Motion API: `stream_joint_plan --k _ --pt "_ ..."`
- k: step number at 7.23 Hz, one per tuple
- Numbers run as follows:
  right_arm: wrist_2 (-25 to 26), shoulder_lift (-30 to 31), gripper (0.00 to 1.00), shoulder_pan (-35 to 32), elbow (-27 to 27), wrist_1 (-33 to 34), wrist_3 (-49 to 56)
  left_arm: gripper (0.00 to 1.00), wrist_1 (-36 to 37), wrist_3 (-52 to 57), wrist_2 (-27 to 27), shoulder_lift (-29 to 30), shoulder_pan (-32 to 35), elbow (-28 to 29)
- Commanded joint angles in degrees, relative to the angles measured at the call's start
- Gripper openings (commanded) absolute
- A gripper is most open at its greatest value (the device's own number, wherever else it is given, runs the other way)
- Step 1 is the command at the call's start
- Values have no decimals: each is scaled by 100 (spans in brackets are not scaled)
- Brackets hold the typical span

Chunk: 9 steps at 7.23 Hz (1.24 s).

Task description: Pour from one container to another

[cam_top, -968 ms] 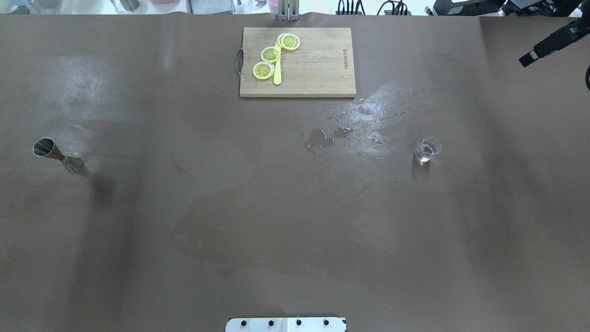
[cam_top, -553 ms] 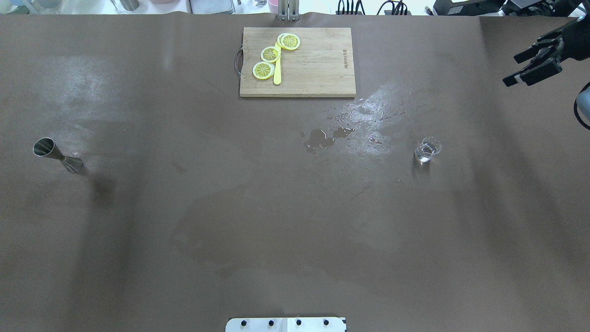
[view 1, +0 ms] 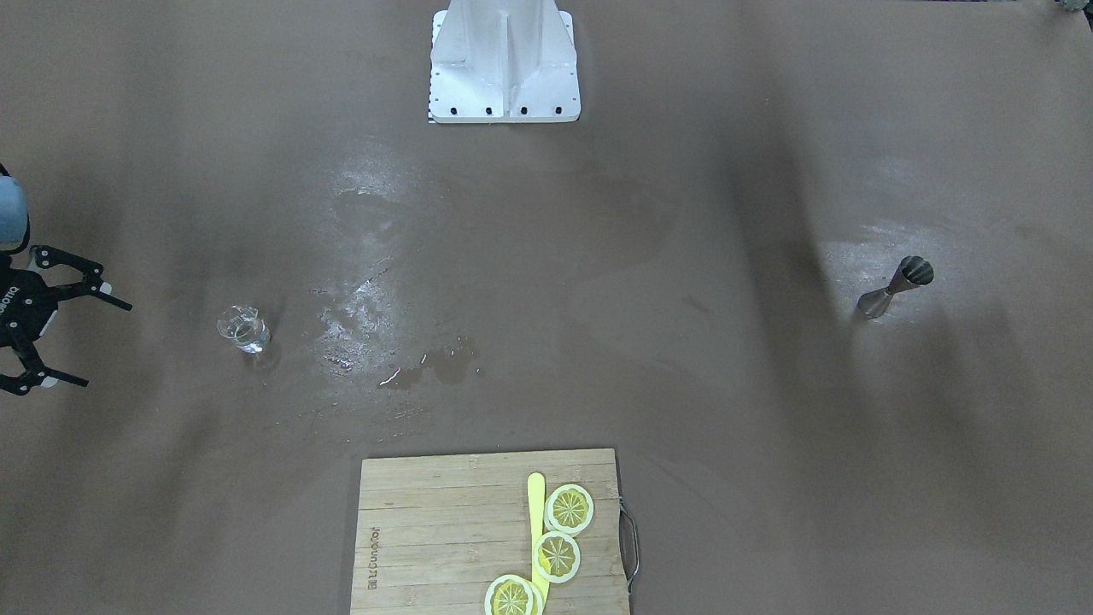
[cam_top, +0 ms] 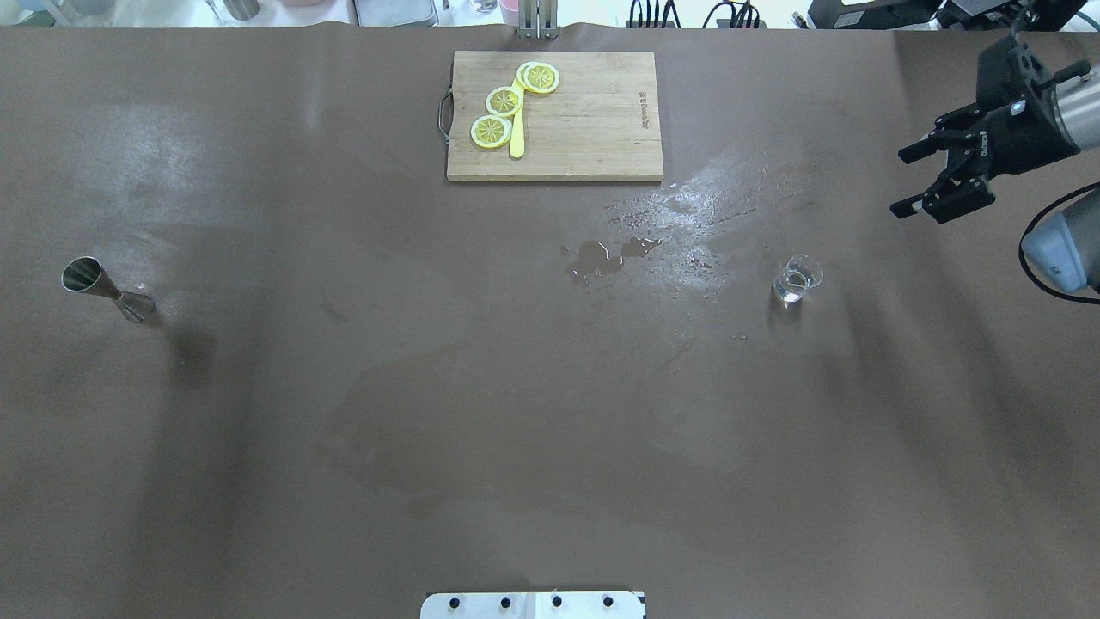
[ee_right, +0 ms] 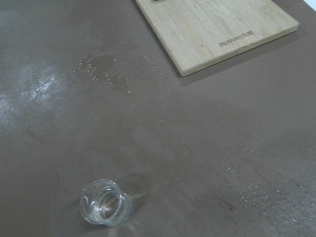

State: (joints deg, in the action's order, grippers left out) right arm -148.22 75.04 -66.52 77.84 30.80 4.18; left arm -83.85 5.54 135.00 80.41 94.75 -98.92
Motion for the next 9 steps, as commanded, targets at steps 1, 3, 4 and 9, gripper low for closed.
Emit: stream_joint_plan --k 1,3,4,9 --pt "38 168 100 402 -6 -406 162 99 0 0 0 -8 0 -5" --pt "56 344 100 578 -6 -1029 171 99 0 0 9 -8 0 4" --pt "265 527 100 805 -15 -1432 179 99 0 0 0 0 0 4" --pt "461 478 99 974 -523 -1489 1515 99 9 0 9 1 0 4"
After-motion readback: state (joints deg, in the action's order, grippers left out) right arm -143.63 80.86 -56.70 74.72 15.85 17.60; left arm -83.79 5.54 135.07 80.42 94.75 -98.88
